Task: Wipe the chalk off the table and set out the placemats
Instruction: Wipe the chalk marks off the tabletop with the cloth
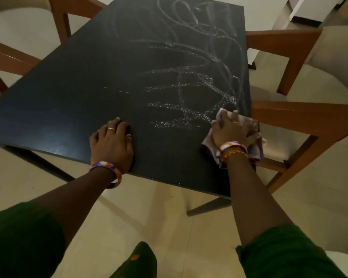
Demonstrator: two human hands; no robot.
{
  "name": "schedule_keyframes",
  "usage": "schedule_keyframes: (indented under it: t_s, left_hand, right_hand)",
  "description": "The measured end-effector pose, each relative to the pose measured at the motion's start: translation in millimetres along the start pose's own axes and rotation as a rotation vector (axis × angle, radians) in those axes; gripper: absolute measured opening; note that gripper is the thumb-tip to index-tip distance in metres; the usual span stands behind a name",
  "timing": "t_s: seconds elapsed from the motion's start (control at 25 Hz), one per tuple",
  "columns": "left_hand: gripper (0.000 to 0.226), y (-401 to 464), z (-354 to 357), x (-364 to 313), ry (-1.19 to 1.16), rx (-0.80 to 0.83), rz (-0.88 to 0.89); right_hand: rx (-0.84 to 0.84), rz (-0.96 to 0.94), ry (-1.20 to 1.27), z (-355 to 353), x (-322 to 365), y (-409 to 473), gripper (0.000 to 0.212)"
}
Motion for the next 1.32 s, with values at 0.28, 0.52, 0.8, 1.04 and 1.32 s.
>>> schedule_keyframes:
  t_s: [0.28, 0.52, 0.8, 1.04, 1.32]
  left_hand:
    - [0.042, -0.4, 2.2, -1.0, -0.012, 0.006, 0.027]
    - [0.046, 2.2, 8.3, -1.0, 0.014, 0.036, 0.074]
    - [0.044, 15.0, 0.5, -7.0, 0.146, 0.136, 0.264]
    - [0.033, 64.2, -24.8, 8.1, -0.005, 0.292, 0.662]
    - [0.056, 118.3, -24.1, 26.7, 0.296, 0.312, 0.509]
  right_hand:
    - [-0.002, -0.279, -0.148, 13.6, 23.7, -95.2, 0.053]
    - [0.006, 0.115, -0.003, 2.7, -0.7, -31.2, 0.051]
    - [0.049, -0.293, -0.166, 48.4, 141.4, -75.4, 0.051]
    - [0.023, 0.294, -0.093, 17.4, 7.8, -46.4, 0.055]
    - [0.121, -0.271, -0.122, 75.8, 235.1, -68.2, 0.049]
Point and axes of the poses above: each hand's wrist, its own y-axis towards the middle knuckle, its own z-axis out of the palm, x = y × z, the point moved 9 cm from there along y, towards the middle knuckle, and after that the axes turned 11 degrees about -z, right-handed, at the moved point
